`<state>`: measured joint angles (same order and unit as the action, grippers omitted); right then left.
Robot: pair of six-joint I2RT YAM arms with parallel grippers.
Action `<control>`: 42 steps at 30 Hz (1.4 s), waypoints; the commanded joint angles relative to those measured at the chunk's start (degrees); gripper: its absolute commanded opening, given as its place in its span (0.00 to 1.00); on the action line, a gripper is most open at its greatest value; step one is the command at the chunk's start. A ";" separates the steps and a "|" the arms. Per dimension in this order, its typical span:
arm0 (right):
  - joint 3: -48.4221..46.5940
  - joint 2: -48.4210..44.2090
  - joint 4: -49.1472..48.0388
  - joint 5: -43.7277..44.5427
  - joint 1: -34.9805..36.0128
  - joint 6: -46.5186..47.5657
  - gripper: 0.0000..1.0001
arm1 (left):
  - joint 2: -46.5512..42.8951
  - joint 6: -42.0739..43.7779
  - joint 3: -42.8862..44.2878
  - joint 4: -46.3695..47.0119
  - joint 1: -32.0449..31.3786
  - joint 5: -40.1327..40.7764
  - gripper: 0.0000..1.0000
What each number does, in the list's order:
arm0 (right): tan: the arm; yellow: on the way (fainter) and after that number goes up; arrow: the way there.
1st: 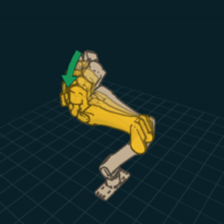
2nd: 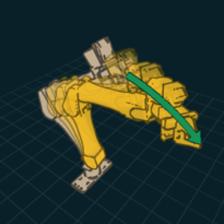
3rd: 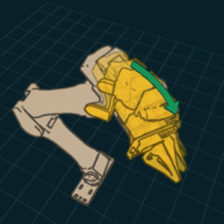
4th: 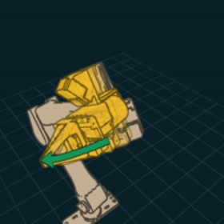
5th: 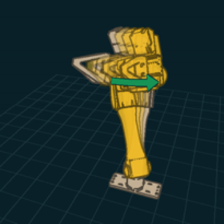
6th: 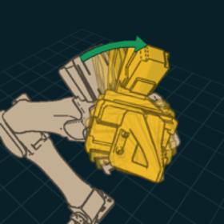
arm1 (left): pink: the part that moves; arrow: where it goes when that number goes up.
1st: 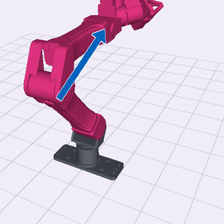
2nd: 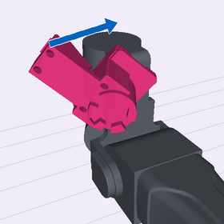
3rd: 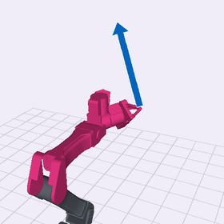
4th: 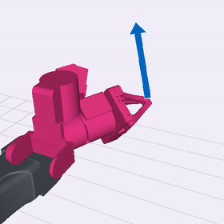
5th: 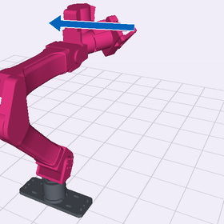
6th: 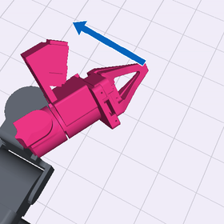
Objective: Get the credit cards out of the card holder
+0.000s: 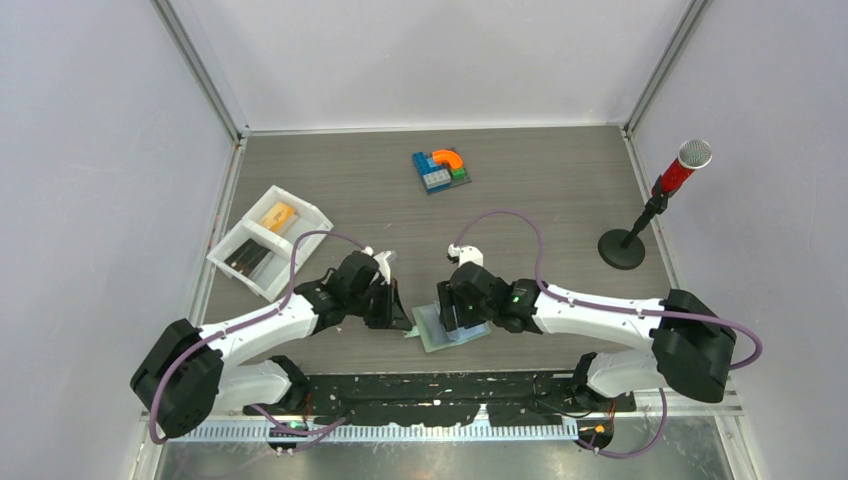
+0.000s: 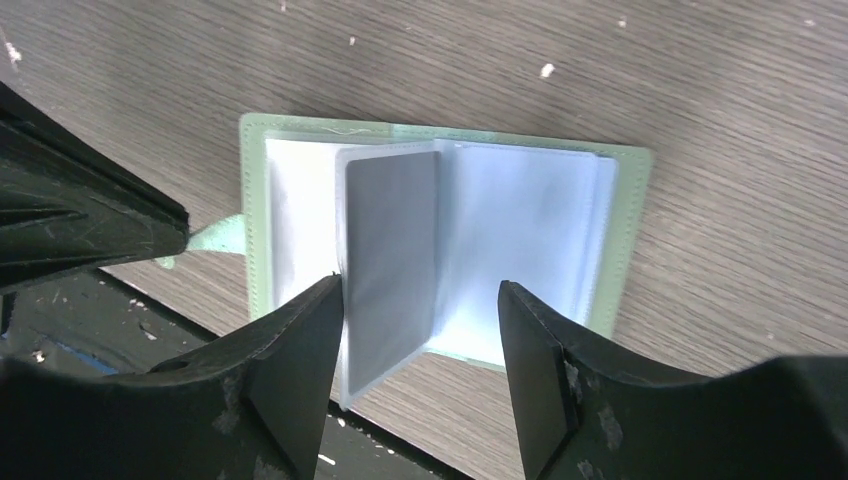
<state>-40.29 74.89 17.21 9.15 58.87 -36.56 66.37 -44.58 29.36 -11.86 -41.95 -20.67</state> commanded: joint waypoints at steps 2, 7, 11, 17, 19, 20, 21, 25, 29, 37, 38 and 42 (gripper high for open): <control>-0.12 -1.81 5.00 6.26 -0.05 -0.13 0.64 | -1.67 2.29 0.51 -3.78 -0.23 4.35 0.00; -4.30 -1.32 9.85 9.98 -1.18 1.60 0.64 | -3.11 2.97 2.70 -9.39 -0.15 9.48 0.00; -5.37 -2.23 9.32 8.73 -1.54 2.54 0.62 | -5.24 2.36 4.15 -12.16 -0.15 12.27 0.09; -3.75 -2.94 2.36 0.55 -1.74 2.93 0.51 | -8.85 0.91 6.10 -11.91 -0.23 10.58 0.28; -3.04 -2.64 0.23 -1.91 -2.00 2.32 0.47 | -9.65 0.14 6.39 -10.68 -0.30 8.98 0.32; -2.49 -2.40 -1.25 -3.32 -2.09 2.08 0.46 | -9.72 -0.09 6.61 -10.15 -0.38 8.25 0.34; -2.15 -2.26 -1.98 -3.95 -2.20 1.50 0.45 | -9.74 -0.22 6.77 -9.19 -0.59 7.47 0.35; -0.23 -1.29 -5.70 -6.40 -2.76 0.31 0.41 | -7.92 -1.75 6.75 -3.74 -2.11 4.72 0.35; 1.89 -0.47 -8.47 -7.94 -3.77 -0.44 0.39 | -3.25 -3.47 6.31 3.45 -4.10 2.48 0.33; 9.03 0.32 -16.44 -13.02 -7.90 -2.14 0.35 | 7.59 -6.90 4.31 16.76 -5.07 2.11 0.29; 9.50 0.46 -17.53 -13.83 -8.42 -2.39 0.35 | 8.75 -7.23 4.04 18.24 -5.07 2.13 0.29; 11.49 1.64 -20.34 -15.47 -9.31 -3.14 0.34 | 12.92 -7.98 3.44 22.30 -5.07 2.41 0.28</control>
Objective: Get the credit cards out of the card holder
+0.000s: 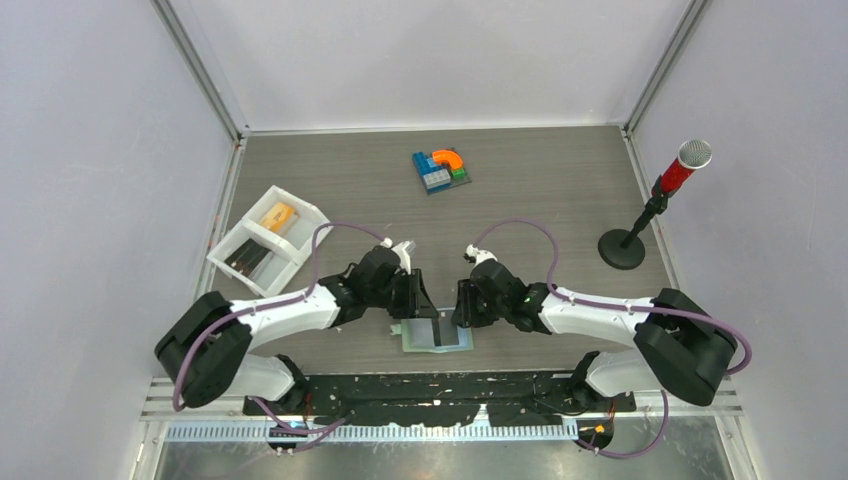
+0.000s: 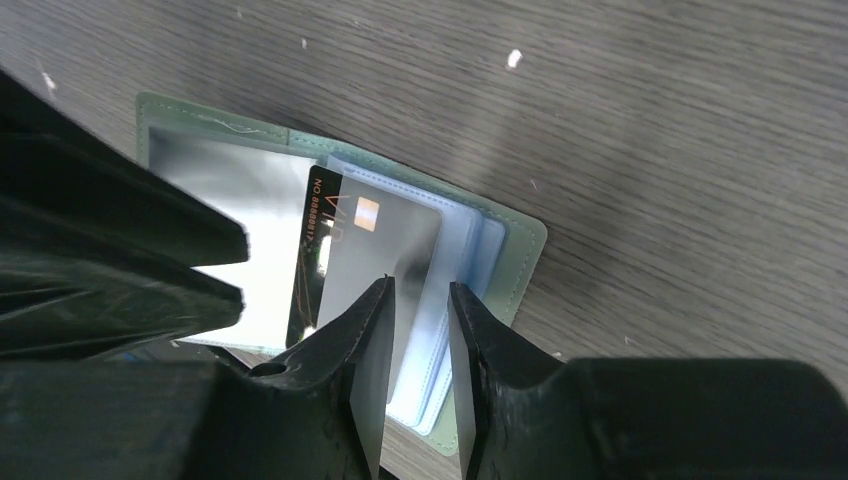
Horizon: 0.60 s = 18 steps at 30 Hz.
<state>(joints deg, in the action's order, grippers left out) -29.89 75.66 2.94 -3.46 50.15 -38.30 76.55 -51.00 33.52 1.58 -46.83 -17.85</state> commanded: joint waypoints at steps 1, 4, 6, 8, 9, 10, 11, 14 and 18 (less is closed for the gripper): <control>1.55 1.31 -6.67 -3.24 -0.63 -1.54 0.34 | 3.45 -1.56 -0.67 9.09 -0.19 -0.25 0.28; 2.22 1.88 -7.35 -3.36 -0.67 -2.22 0.33 | 4.42 -1.04 -1.02 9.10 -0.19 0.73 0.28; 2.81 1.92 -7.41 -2.89 -0.66 -2.44 0.32 | 4.34 -0.74 -1.54 8.37 -0.19 1.75 0.29; 3.28 1.82 -7.38 -2.47 -0.67 -2.51 0.31 | 3.82 -0.32 -2.27 7.43 -0.19 2.85 0.29; 3.51 1.90 -7.35 -2.24 -0.62 -2.62 0.31 | 3.45 -0.07 -2.61 6.94 -0.19 3.48 0.30; 3.65 1.97 -7.30 -2.20 -0.61 -2.59 0.30 | 3.06 0.14 -2.99 6.46 -0.19 4.03 0.30; 3.79 2.09 -7.32 -2.17 -0.65 -2.64 0.30 | 2.72 0.38 -3.36 5.90 -0.19 4.46 0.31; 4.00 2.30 -7.33 -2.16 -0.67 -2.57 0.29 | 1.91 0.73 -3.74 4.21 -0.19 5.17 0.32; 4.37 1.99 -7.59 -1.93 -0.67 -2.65 0.29 | 1.73 0.55 -4.84 4.66 -0.19 5.29 0.33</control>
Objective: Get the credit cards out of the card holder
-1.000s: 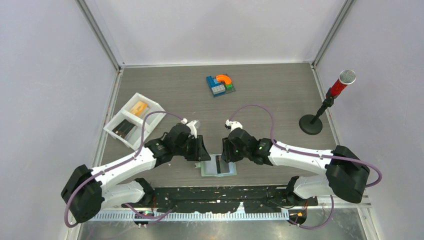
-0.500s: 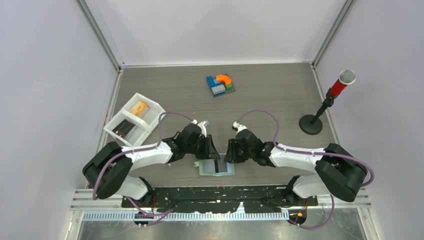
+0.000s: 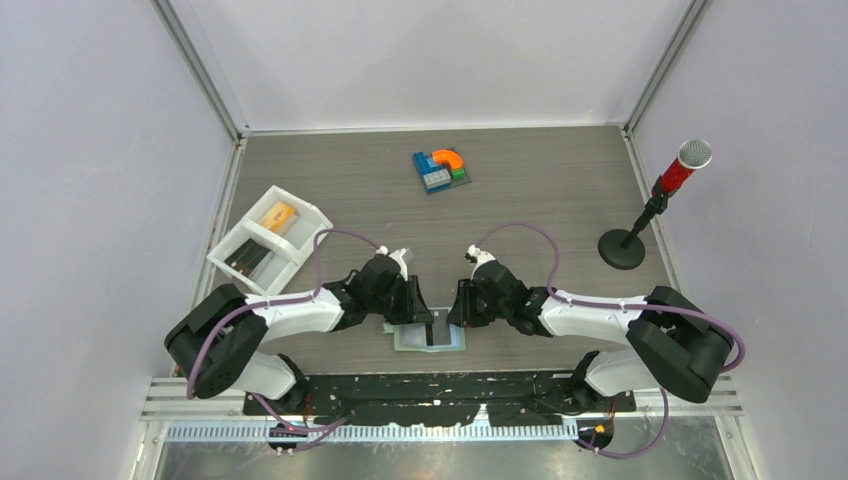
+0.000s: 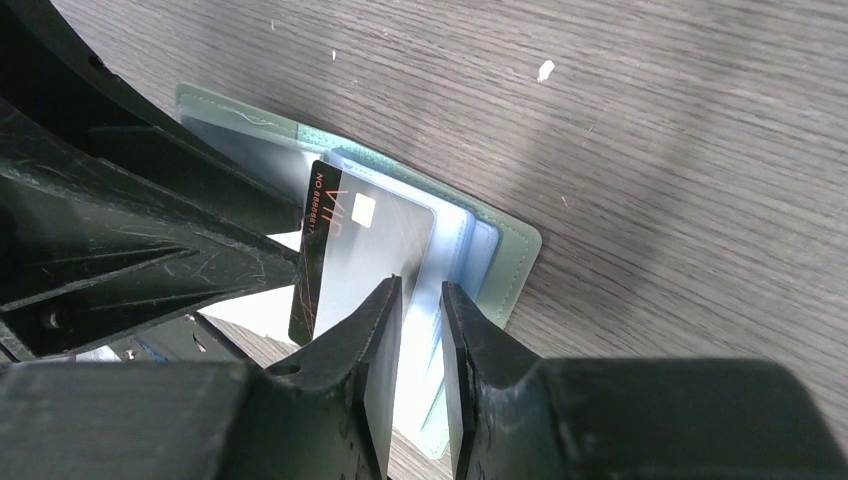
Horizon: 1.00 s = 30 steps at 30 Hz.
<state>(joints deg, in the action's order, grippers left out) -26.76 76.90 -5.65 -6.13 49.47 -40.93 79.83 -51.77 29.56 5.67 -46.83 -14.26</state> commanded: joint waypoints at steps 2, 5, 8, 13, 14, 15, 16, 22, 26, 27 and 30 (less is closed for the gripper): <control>1.07 0.71 1.18 0.82 0.01 -0.04 0.29 | -1.26 1.03 -1.21 0.63 -0.19 1.70 0.33; 1.10 0.75 1.34 0.85 0.01 -0.12 0.29 | -0.94 0.26 -1.63 1.17 -0.19 1.50 0.33; 1.18 0.63 1.34 0.90 0.01 -0.11 0.28 | -0.42 -1.37 -2.10 3.38 -0.19 0.06 0.33; 1.31 0.37 1.43 1.10 0.05 -0.21 0.28 | 0.38 -4.56 -3.35 7.84 -0.19 -2.49 0.33; 1.35 0.36 1.43 1.12 0.00 -0.27 0.28 | 0.52 -5.17 -3.55 8.54 -0.19 -2.83 0.33; 1.36 0.24 1.43 1.05 0.00 -0.28 0.28 | 0.69 -5.64 -3.81 9.35 -0.19 -3.20 0.34; 1.38 0.17 1.43 1.04 0.01 -0.29 0.28 | 0.94 -6.10 -3.95 9.98 -0.19 -3.49 0.34; 1.52 -0.28 1.43 1.14 -0.01 -0.29 0.28 | 1.46 -7.61 -4.16 10.98 -0.19 -3.95 0.34; 1.58 -0.42 1.50 1.19 0.01 -0.36 0.28 | 1.61 -9.25 -4.16 12.04 -0.19 -5.09 0.25; 1.62 -0.57 1.67 1.14 0.01 -0.38 0.28 | 1.59 -9.80 -4.23 12.65 -0.19 -5.61 0.22; 1.81 -1.51 2.04 1.47 0.01 -0.38 0.28 | 0.83 -11.11 -4.67 14.08 -0.19 -6.61 0.12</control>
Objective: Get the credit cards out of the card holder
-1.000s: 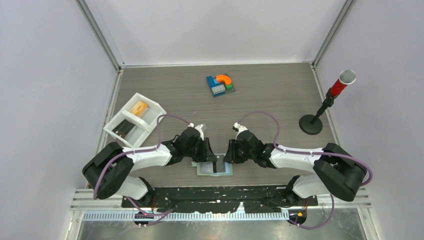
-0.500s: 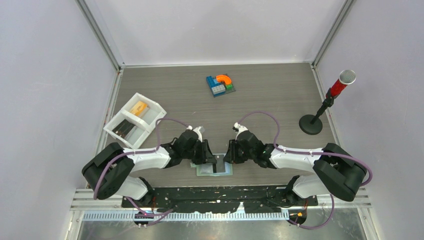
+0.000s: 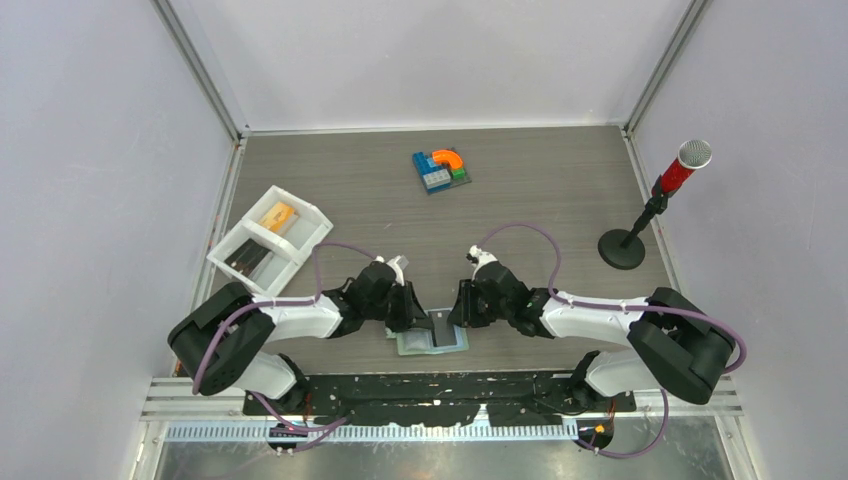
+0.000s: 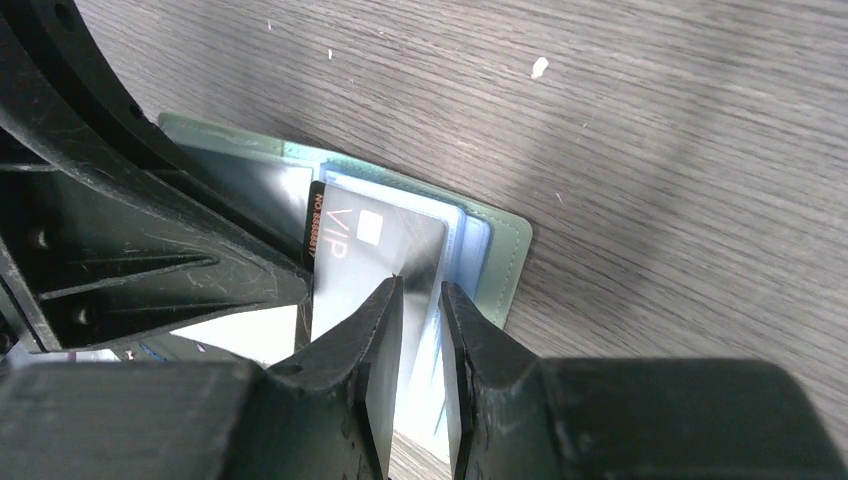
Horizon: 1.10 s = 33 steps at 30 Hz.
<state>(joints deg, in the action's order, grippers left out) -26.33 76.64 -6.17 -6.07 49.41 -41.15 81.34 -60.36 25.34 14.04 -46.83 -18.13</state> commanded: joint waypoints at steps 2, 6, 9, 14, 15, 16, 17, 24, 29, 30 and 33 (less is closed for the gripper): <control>1.52 -1.72 2.94 1.75 0.05 -0.12 0.28 | -1.85 -3.07 -0.47 5.25 -0.11 -2.61 0.04; 1.69 -2.13 3.35 2.05 0.01 0.01 0.28 | -3.63 -3.34 -0.05 3.36 -0.06 -2.55 0.00; 1.67 -2.42 3.63 2.22 -0.14 0.01 0.28 | -4.95 -3.42 -0.07 1.10 0.22 -1.77 0.00; 0.76 -3.03 5.30 2.41 -0.80 1.22 0.28 | -7.42 -1.52 0.11 -4.79 1.13 0.65 0.00; 0.36 -3.10 5.52 2.48 -0.94 1.36 0.28 | -7.75 -1.15 0.22 -5.80 1.32 0.79 0.00; -0.12 -3.13 5.68 2.40 -1.03 1.65 0.28 | -8.13 -1.00 0.16 -5.97 1.52 0.81 0.00; -0.34 -3.15 5.71 2.39 -1.05 1.75 0.28 | -8.19 -1.03 0.08 -5.97 1.67 0.77 0.00; -4.36 -4.45 10.04 1.39 -1.14 4.37 0.30 | -9.08 -0.56 0.52 -6.97 2.45 0.58 0.00; -6.51 -5.93 11.39 0.63 -1.14 7.61 0.35 | -10.59 0.95 1.98 -10.66 3.53 0.45 0.00; -7.02 -6.04 11.50 0.45 -1.15 8.35 0.36 | -11.18 1.00 1.91 -10.79 3.70 0.44 0.00; -7.39 -6.67 10.85 -1.33 -1.16 8.91 0.42 | -13.51 2.40 2.45 -12.38 3.85 0.72 0.00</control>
<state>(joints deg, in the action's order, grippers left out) -31.18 72.10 5.21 -5.72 48.51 -35.29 71.46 -60.71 25.06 3.90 -43.42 -18.00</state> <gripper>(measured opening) 0.397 0.009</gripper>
